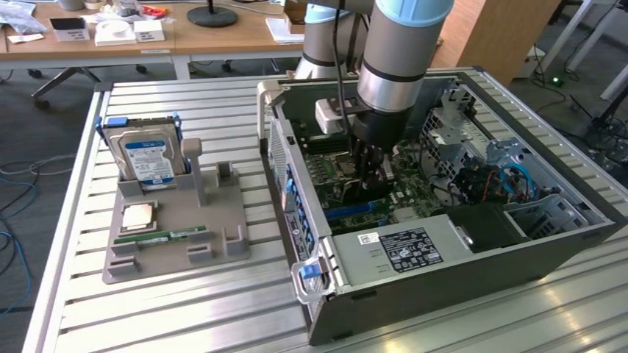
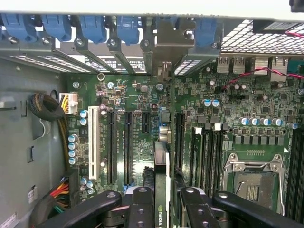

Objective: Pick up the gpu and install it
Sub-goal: 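Insert the gpu into the slot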

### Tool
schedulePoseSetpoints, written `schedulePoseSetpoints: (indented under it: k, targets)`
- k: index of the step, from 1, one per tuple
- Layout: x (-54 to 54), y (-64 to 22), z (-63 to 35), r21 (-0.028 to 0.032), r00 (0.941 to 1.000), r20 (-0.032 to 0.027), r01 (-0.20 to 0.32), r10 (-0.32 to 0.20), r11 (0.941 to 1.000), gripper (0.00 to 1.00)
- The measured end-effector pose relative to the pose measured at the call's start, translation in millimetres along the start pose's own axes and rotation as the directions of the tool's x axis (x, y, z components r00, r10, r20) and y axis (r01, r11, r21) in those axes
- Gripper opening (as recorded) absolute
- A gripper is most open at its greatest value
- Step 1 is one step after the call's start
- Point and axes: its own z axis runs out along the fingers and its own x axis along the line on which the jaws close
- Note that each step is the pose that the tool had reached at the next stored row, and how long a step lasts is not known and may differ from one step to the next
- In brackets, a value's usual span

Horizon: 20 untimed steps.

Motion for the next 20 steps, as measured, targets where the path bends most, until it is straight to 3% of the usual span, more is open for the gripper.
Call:
schedulePoseSetpoints:
  k: [20]
  targets:
    - [3.4, 0.1, 2.0, 0.0001, 0.9996, -0.0040, -0.028, 0.028, 0.9996, 0.26]
